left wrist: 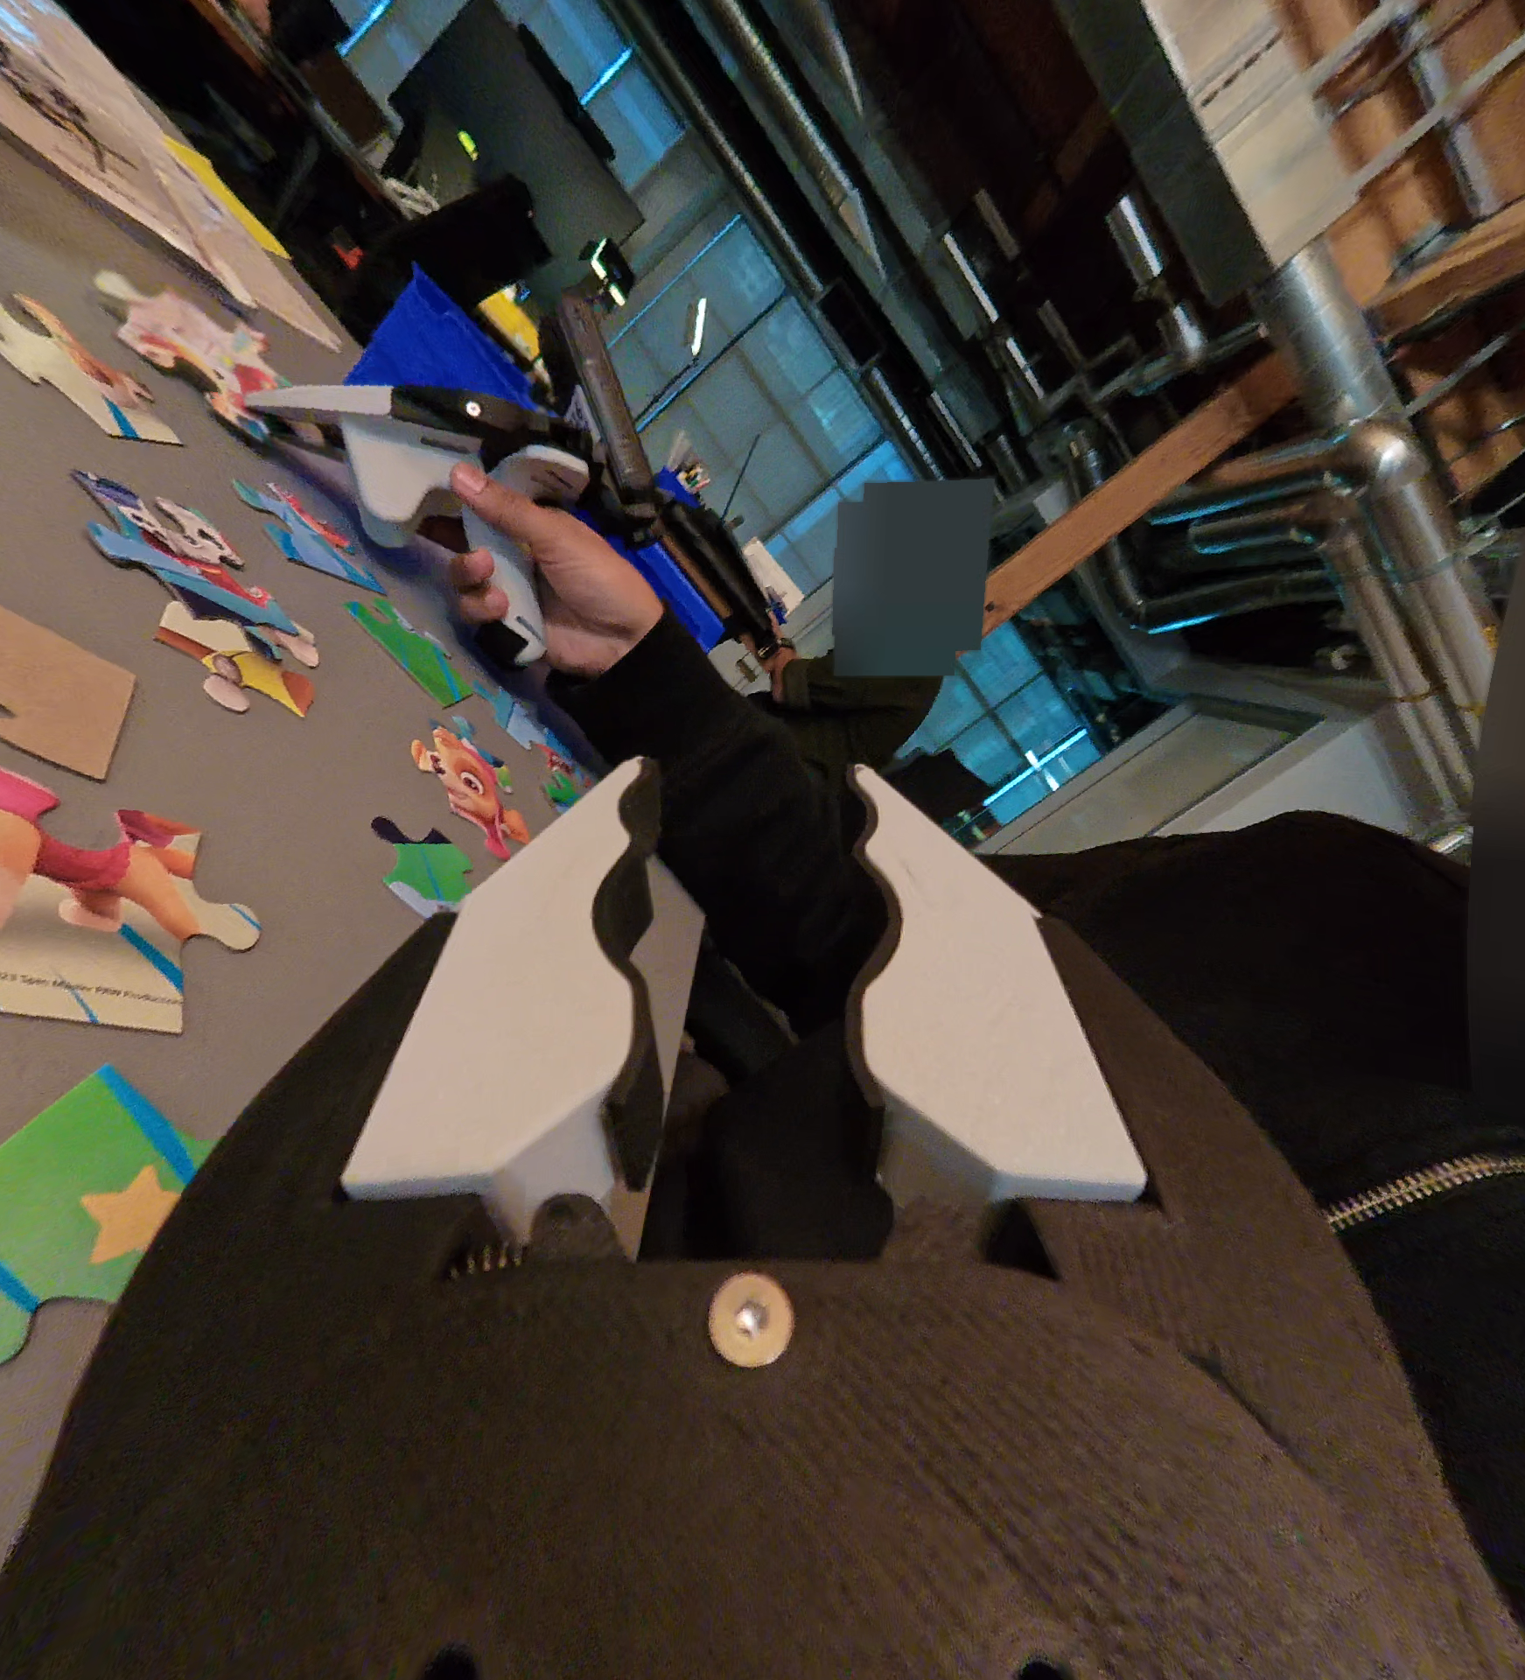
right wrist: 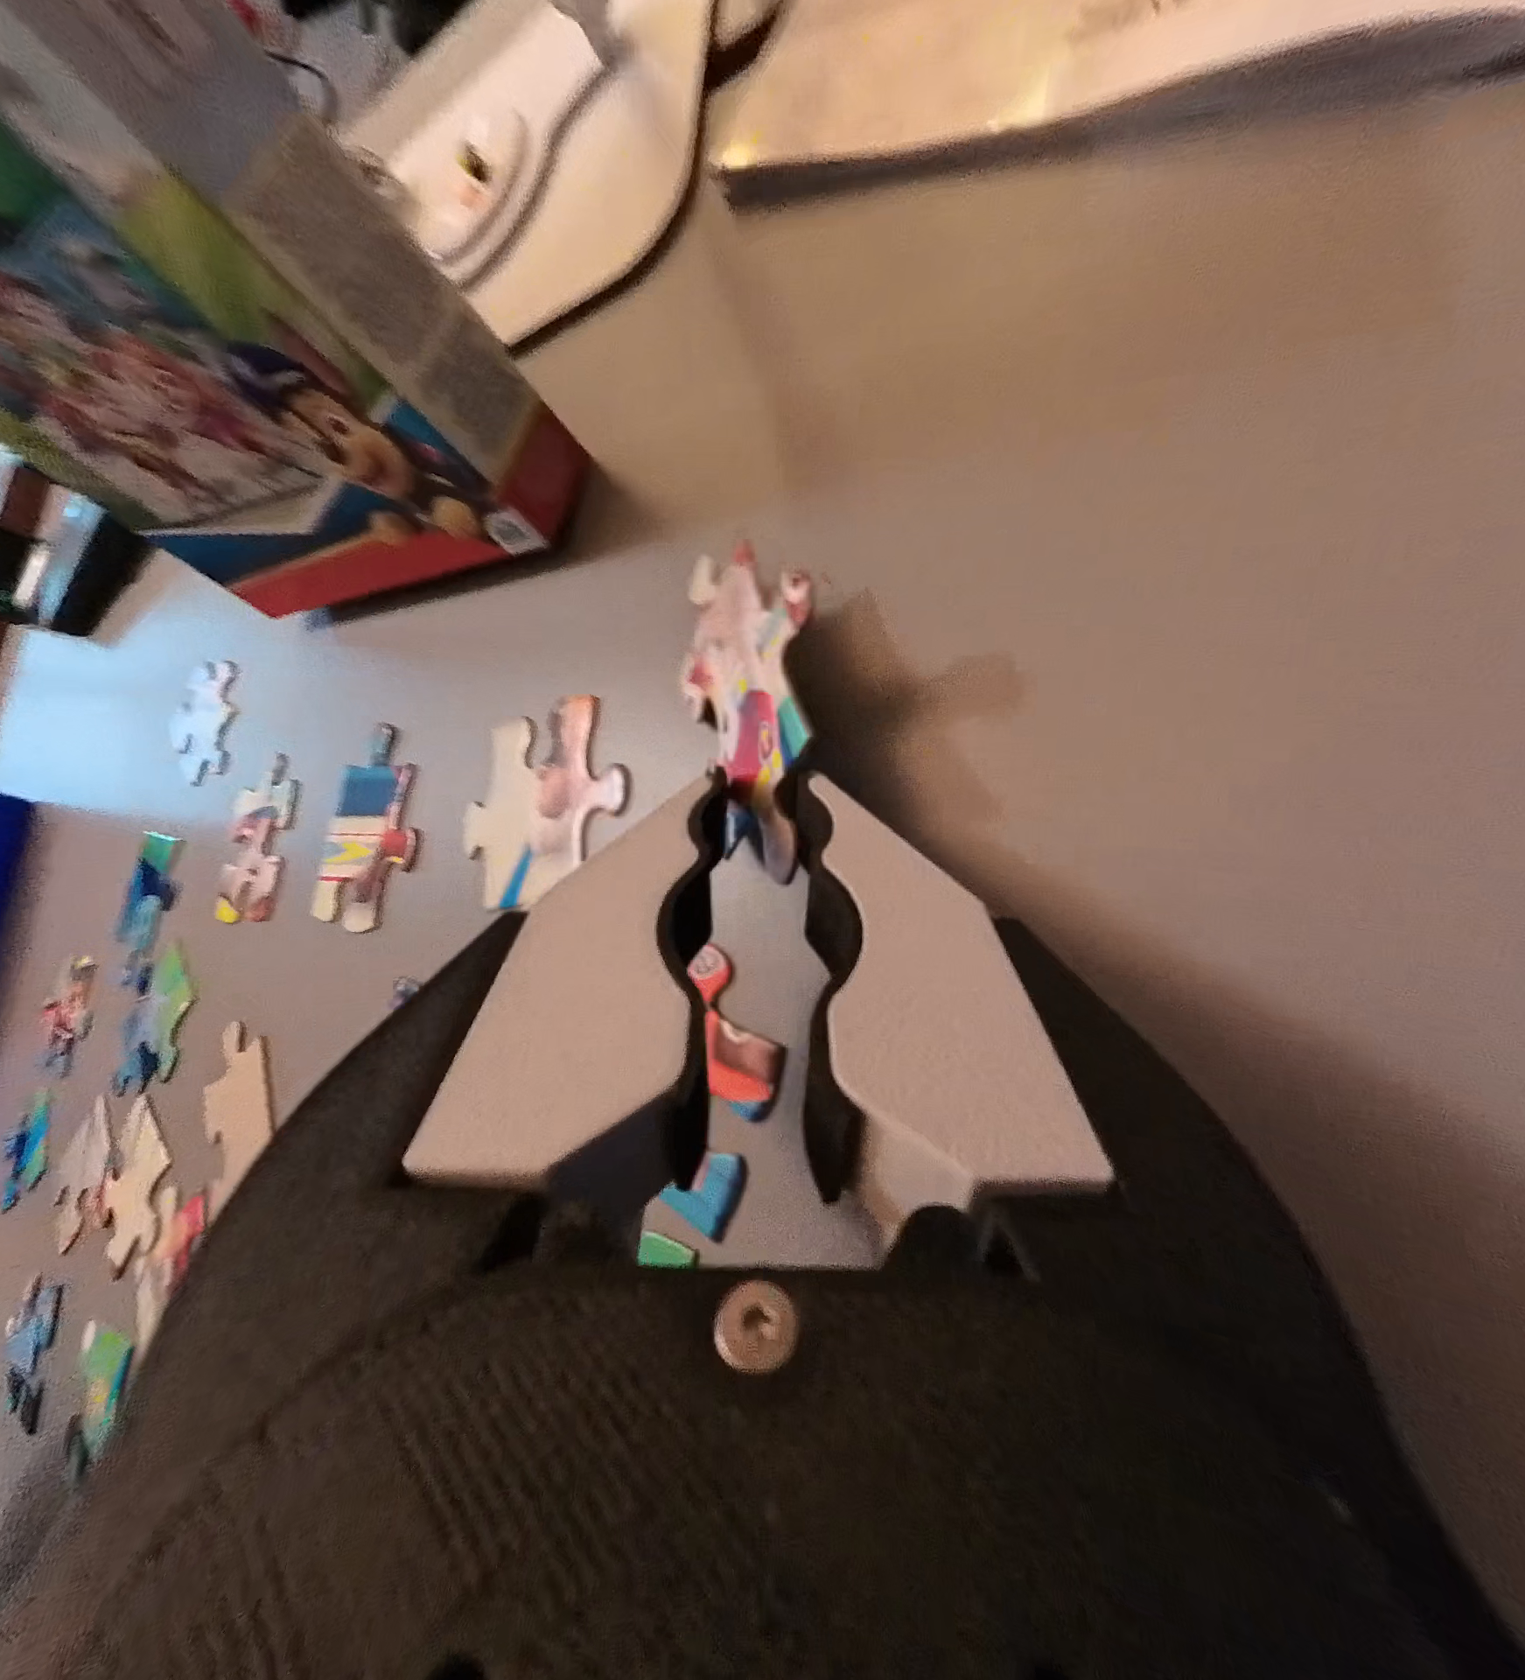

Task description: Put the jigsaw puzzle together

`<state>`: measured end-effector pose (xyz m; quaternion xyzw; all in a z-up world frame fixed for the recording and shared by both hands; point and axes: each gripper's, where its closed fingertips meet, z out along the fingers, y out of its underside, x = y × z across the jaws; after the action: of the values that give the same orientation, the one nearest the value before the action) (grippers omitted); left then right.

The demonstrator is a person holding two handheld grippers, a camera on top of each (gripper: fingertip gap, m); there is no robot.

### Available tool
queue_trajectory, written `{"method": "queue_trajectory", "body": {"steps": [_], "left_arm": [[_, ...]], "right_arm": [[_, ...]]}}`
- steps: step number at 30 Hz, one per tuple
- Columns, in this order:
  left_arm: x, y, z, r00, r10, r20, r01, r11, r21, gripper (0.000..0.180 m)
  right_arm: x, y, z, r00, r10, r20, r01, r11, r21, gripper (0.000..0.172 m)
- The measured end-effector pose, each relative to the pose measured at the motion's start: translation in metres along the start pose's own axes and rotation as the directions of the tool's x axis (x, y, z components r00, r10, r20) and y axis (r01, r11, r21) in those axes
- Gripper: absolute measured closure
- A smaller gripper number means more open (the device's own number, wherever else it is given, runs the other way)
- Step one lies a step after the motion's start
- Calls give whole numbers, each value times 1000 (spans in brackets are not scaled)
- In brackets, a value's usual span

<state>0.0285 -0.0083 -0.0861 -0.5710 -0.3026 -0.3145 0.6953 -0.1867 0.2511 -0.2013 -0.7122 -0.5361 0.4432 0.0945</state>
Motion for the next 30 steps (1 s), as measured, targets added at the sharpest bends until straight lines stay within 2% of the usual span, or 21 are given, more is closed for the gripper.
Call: {"method": "queue_trajectory", "body": {"steps": [3,5,6,9,11,13,16,18,20,22,24,29,30], "left_arm": [[0,6,3,999,36,24,-35,999,-41,141],[1,9,5,999,45,22,-44,997,-61,141],[1,10,7,999,47,20,-45,997,-68,141],[1,12,11,999,42,10,-41,996,-82,141],[1,12,14,999,40,1,-39,996,-85,141],[1,13,17,999,41,-3,-41,995,-88,141],[2,14,18,999,48,3,-47,995,-89,141],[3,14,16,998,57,15,-55,995,-84,142],[4,14,14,997,67,26,-65,995,-81,142],[4,13,11,997,75,37,-72,995,-76,142],[5,11,9,997,73,37,-71,995,-67,142],[5,8,6,997,74,35,-72,996,-53,142],[5,8,6,997,73,34,-72,996,-51,143]], "right_arm": [[7,6,-12,995,-54,-82,56,998,21,152],[0,14,-22,988,-124,-94,126,992,16,131],[-9,20,-27,982,-167,-84,168,986,10,126],[-28,32,-38,930,-340,-139,343,939,-2,123],[-59,42,-40,883,-462,-76,463,886,-5,120],[-96,66,-38,808,-584,75,588,808,-35,120],[-113,103,-26,695,-697,179,719,678,-153,90],[-107,113,-15,657,-736,164,752,624,-212,81],[-110,116,-8,652,-738,175,757,619,-211,81],[-113,115,-5,677,-710,195,736,645,-207,91],[-113,112,-3,681,-707,188,732,652,-197,113],[-112,111,-5,677,-711,189,736,646,-204,120],[-113,109,-6,678,-711,186,735,651,-190,142]]}}
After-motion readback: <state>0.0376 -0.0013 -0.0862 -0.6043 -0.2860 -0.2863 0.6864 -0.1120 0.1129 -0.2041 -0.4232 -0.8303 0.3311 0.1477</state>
